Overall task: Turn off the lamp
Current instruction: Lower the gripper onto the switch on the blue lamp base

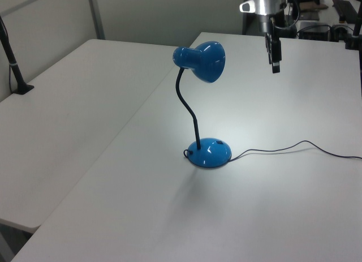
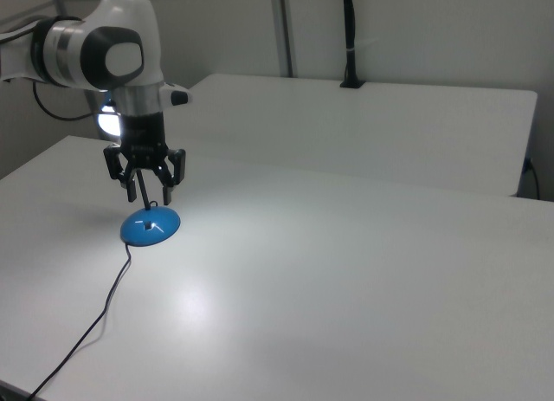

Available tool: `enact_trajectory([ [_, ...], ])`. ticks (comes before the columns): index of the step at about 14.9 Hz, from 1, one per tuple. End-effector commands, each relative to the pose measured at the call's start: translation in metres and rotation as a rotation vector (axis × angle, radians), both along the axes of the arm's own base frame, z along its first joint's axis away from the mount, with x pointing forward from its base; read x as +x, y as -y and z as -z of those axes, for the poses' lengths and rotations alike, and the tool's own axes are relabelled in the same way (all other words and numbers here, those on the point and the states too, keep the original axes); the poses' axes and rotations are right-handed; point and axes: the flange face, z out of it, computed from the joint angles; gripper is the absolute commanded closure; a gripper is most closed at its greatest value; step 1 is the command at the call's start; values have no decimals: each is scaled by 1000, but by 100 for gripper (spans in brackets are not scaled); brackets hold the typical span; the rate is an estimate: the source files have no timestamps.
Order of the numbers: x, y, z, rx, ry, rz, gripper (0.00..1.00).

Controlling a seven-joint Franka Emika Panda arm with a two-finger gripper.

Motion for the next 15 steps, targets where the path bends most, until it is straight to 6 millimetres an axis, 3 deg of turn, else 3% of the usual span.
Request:
enact_trajectory([
  [1, 7, -22, 16, 45, 36, 127, 94],
  [3, 12, -39, 37, 40, 63, 194, 100],
  [7, 31, -82, 86, 48, 107, 288, 100],
  [15, 53, -116, 139, 74, 164, 443, 100],
])
